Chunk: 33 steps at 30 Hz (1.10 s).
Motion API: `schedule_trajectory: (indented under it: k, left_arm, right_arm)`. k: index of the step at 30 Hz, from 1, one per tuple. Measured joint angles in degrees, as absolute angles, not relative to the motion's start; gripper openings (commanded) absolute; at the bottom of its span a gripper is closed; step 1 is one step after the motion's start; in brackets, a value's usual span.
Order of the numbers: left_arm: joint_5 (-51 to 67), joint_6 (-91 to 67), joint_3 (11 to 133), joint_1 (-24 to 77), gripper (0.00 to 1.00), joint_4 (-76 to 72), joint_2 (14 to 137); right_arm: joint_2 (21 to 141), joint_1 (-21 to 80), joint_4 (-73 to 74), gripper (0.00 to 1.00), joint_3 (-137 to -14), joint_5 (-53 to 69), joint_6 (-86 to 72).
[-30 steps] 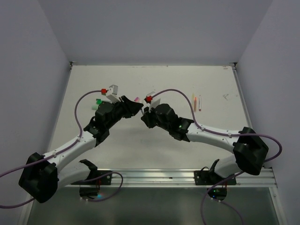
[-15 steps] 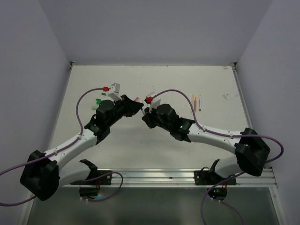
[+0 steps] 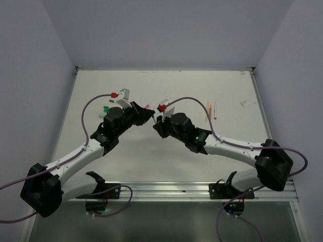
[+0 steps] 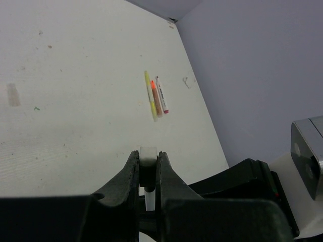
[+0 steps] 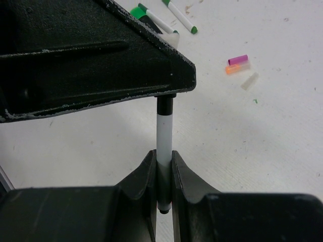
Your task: Open the pen caps
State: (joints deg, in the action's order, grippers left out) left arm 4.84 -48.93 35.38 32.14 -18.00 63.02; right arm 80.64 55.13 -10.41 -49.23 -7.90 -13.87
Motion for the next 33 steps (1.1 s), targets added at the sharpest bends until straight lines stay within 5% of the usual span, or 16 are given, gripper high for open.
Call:
schedule_trajectory:
  k: [25, 30, 33]
  left_arm:
    - [13.2, -53.3, 48.6, 27.7, 0.00, -11.0, 67.7]
    - [11.5, -56.3, 48.6, 27.7, 0.00, -10.2, 68.0]
    - [-1.6, -56.2, 50.4, 23.2, 0.00, -14.8, 68.8]
  right_arm:
    - [73.3, 53.6, -27.1, 0.00, -41.3, -9.7, -12.6]
    - [73.0, 53.6, -28.5, 0.00, -40.2, -9.8, -12.5]
    - [71.4, 54.3, -22.8, 0.00, -37.2, -8.8, -12.3]
